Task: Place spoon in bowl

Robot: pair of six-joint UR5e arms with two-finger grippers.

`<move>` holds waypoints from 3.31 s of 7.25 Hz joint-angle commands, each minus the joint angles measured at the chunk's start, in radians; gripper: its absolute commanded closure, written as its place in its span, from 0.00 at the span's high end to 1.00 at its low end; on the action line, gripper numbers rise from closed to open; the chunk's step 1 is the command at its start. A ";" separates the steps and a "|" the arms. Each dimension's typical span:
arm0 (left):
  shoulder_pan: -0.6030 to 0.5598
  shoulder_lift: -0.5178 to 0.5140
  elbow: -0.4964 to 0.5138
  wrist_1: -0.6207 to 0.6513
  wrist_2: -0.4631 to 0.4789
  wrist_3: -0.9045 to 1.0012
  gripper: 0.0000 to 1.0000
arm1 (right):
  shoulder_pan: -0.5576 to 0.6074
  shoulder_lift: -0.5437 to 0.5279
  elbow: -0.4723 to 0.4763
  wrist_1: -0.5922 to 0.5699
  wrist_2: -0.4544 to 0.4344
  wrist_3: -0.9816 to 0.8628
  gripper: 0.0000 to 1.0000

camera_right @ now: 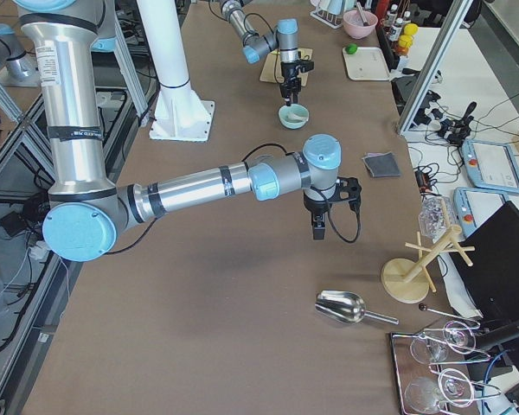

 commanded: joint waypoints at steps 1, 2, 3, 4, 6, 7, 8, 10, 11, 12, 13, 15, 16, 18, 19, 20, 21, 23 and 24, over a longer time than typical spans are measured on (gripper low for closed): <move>-0.031 0.042 -0.065 0.008 0.001 -0.016 0.98 | 0.070 -0.080 -0.003 0.000 0.000 -0.144 1.00; -0.102 0.139 -0.134 0.008 -0.003 0.006 0.98 | 0.113 -0.123 -0.015 0.000 -0.003 -0.236 1.00; -0.171 0.250 -0.206 0.007 -0.014 0.104 0.98 | 0.160 -0.168 -0.016 0.000 -0.006 -0.315 1.00; -0.260 0.359 -0.237 0.002 -0.067 0.242 0.98 | 0.208 -0.198 -0.022 -0.002 -0.008 -0.376 1.00; -0.537 0.507 -0.226 0.010 -0.248 0.395 0.98 | 0.301 -0.264 -0.052 0.001 -0.003 -0.487 1.00; -0.715 0.590 -0.199 0.014 -0.349 0.614 0.98 | 0.320 -0.271 -0.042 0.003 -0.003 -0.484 1.00; -0.856 0.648 -0.165 0.032 -0.396 0.766 0.98 | 0.317 -0.260 -0.040 0.001 0.000 -0.466 1.00; -0.974 0.697 -0.107 0.120 -0.391 0.873 0.98 | 0.277 -0.251 -0.008 0.003 0.001 -0.382 1.00; -1.000 0.712 -0.094 0.126 -0.390 0.875 0.98 | 0.209 -0.236 0.038 0.003 -0.005 -0.252 1.00; -1.016 0.756 -0.088 0.128 -0.387 0.873 0.98 | 0.132 -0.225 0.056 0.009 -0.011 -0.166 1.00; -1.014 0.750 -0.087 0.132 -0.344 0.855 0.98 | 0.115 -0.225 0.055 0.012 -0.011 -0.161 1.00; -1.007 0.759 -0.119 0.132 -0.341 0.629 0.98 | 0.115 -0.228 0.055 0.014 0.001 -0.155 1.00; -1.007 0.771 -0.120 0.132 -0.344 0.628 0.98 | 0.115 -0.228 0.055 0.014 0.009 -0.153 1.00; -1.005 0.775 -0.120 0.135 -0.347 0.623 0.98 | 0.115 -0.226 0.054 0.014 0.009 -0.153 1.00; -1.004 0.770 -0.125 0.163 -0.347 0.622 0.98 | 0.115 -0.226 0.054 0.012 0.009 -0.155 1.00; -1.004 0.775 -0.168 0.253 -0.351 0.626 0.98 | 0.115 -0.231 0.054 0.009 0.007 -0.155 1.00; -1.002 0.803 -0.217 0.285 -0.353 0.631 0.98 | 0.115 -0.232 0.054 0.007 0.007 -0.155 1.00; -1.004 0.808 -0.219 0.286 -0.359 0.631 0.98 | 0.116 -0.234 0.054 0.004 0.007 -0.155 1.00; -1.004 0.808 -0.219 0.286 -0.359 0.631 0.98 | 0.116 -0.236 0.052 0.004 0.007 -0.155 1.00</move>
